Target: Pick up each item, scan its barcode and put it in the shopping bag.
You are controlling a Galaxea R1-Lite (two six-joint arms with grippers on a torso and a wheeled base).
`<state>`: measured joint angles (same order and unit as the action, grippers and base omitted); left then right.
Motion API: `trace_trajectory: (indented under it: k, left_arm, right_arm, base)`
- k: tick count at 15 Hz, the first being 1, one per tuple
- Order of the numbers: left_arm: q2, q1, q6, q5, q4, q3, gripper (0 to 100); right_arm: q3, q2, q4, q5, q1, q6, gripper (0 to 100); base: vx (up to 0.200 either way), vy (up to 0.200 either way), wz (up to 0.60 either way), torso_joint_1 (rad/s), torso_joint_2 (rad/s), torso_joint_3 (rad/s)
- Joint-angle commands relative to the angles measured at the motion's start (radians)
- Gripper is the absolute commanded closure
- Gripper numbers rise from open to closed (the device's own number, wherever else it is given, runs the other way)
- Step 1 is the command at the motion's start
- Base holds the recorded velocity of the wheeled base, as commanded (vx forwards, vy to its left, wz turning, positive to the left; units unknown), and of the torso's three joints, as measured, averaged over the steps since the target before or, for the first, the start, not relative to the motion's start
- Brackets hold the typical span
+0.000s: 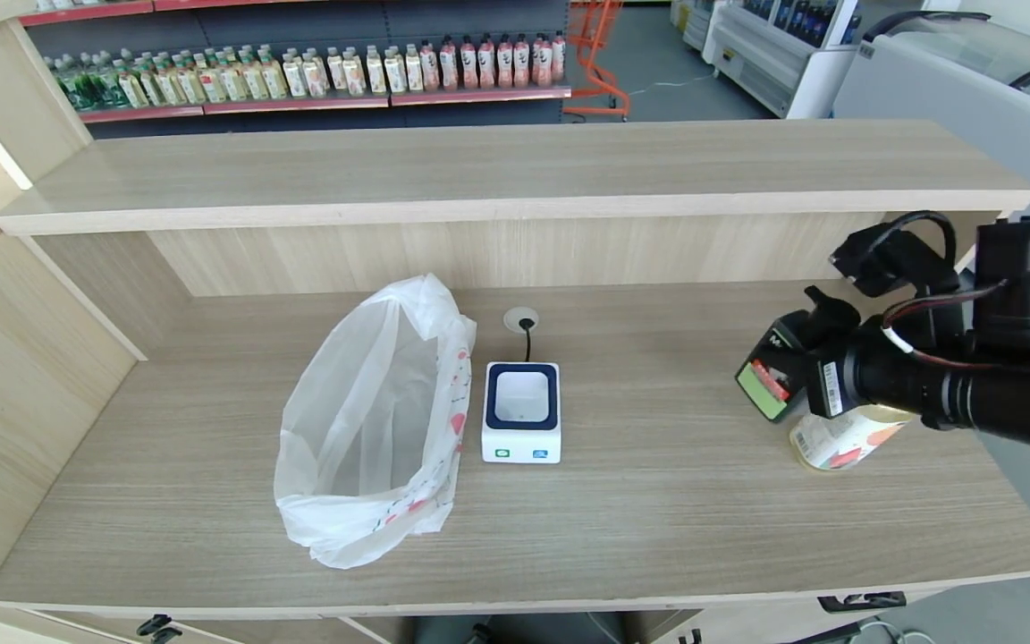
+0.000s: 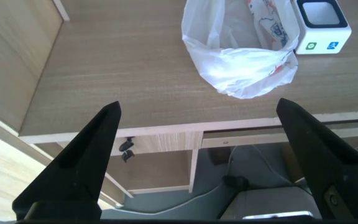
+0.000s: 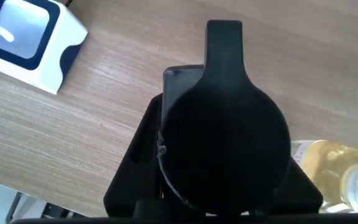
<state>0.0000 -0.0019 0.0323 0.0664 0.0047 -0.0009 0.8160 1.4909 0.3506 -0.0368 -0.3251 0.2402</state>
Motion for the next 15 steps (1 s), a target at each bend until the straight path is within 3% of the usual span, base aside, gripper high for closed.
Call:
trace_trajectory:
  k: [1, 2, 4, 7, 10, 11, 13, 15]
  left_arm:
    - [0.002, 0.0, 0.0, 0.0, 0.0, -0.001, 0]
    - [0.002, 0.0, 0.0, 0.0, 0.0, -0.001, 0]
    - [0.002, 0.0, 0.0, 0.0, 0.0, -0.001, 0]
    - [0.002, 0.0, 0.0, 0.0, 0.0, -0.001, 0]
    - [0.002, 0.0, 0.0, 0.001, 0.0, -0.001, 0]
    - [0.002, 0.0, 0.0, 0.0, 0.0, 0.001, 0]
    - [0.002, 0.0, 0.0, 0.0, 0.0, -0.001, 0]
    - [0.002, 0.0, 0.0, 0.0, 0.0, -0.001, 0]
  right_arm:
    - [-0.1, -0.216, 0.057, 0.0, -0.052, 0.148, 100]
    - [-0.146, -0.258, 0.131, 0.034, -0.097, 0.286, 100]
    - [-0.195, -0.268, 0.18, 0.13, -0.137, 0.435, 100]
    - [-0.278, -0.247, 0.189, 0.509, -0.15, 1.102, 100]
    - [-0.291, -0.093, 0.122, 0.753, -0.153, 1.829, 100]
    - [-0.305, -0.015, 0.042, 0.788, -0.153, 1.983, 100]
    - [-0.345, 0.104, 0.022, 0.842, -0.153, 2.246, 100]
    - [-0.353, 0.166, 0.022, 0.89, -0.152, 2.34, 100]
  base:
    - [0.0, 0.0, 0.0, 0.0, 0.0, 0.0]
    - [0.0, 0.0, 0.0, 0.0, 0.0, 0.0]
    - [0.0, 0.0, 0.0, 0.0, 0.0, 0.0]
    - [0.0, 0.0, 0.0, 0.0, 0.0, 0.0]
    - [0.0, 0.0, 0.0, 0.0, 0.0, 0.0]
    - [0.0, 0.0, 0.0, 0.0, 0.0, 0.0]
    - [0.0, 0.0, 0.0, 0.0, 0.0, 0.0]
    - [0.0, 0.0, 0.0, 0.0, 0.0, 0.0]
